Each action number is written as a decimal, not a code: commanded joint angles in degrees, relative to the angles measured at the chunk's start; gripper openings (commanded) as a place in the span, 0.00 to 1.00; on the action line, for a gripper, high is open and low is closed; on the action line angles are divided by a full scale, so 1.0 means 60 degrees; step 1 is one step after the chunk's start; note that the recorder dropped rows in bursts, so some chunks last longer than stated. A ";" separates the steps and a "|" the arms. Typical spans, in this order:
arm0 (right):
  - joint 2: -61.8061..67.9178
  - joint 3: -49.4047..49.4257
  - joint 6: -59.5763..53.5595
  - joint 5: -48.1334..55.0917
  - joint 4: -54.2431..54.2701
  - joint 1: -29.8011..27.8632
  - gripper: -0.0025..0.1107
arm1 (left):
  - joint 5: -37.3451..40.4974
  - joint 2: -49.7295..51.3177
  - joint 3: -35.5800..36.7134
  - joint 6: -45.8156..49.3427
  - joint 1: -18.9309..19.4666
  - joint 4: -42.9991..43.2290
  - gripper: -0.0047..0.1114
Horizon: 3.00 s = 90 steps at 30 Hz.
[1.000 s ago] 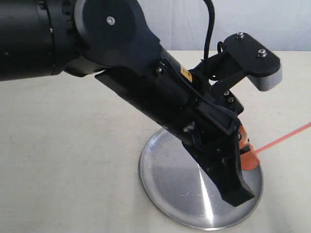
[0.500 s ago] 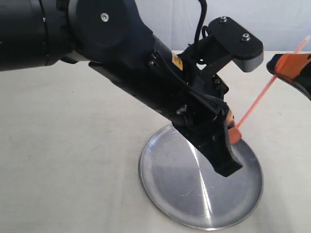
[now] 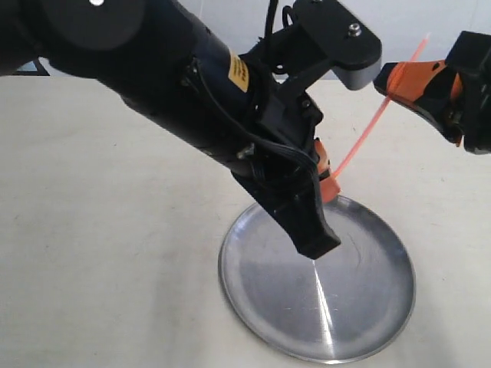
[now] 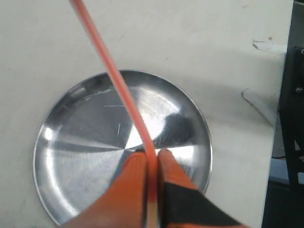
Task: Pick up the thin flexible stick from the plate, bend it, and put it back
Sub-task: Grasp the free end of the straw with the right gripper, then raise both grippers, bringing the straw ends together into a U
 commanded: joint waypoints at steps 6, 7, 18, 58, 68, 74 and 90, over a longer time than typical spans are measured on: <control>0.1009 -0.0717 -0.0918 -0.1809 -0.0031 0.1722 0.01 | 0.0064 -0.0565 0.0011 0.0432 -0.0056 -0.0182 0.04; 0.1100 -0.0809 -0.0918 -0.1907 -0.0031 0.1847 0.01 | 0.0028 -0.0656 0.0011 0.0432 -0.0056 -0.0182 0.04; 0.2413 -0.1317 -0.0805 -0.2196 -0.0031 0.2282 0.01 | -0.0014 -0.1180 0.0011 0.0432 -0.0056 0.0138 0.04; 0.2789 -0.1422 -0.0782 -0.0223 -0.0031 0.2282 0.01 | -0.1572 -0.1180 0.0011 -0.1597 0.0953 0.2193 0.04; 0.2789 -0.1422 -0.0782 0.0371 -0.0031 0.2282 0.01 | -0.1575 -0.0778 0.0011 -0.1579 0.1143 0.2066 0.04; 0.2789 -0.1422 -0.0817 0.0560 -0.0031 0.2282 0.01 | -0.1575 -0.0412 0.0011 -0.1579 0.1143 0.2083 0.04; 0.2789 -0.1422 -0.0877 0.1475 -0.0031 0.2282 0.01 | -0.1479 -0.0412 0.0790 -0.3190 0.1163 0.3596 0.04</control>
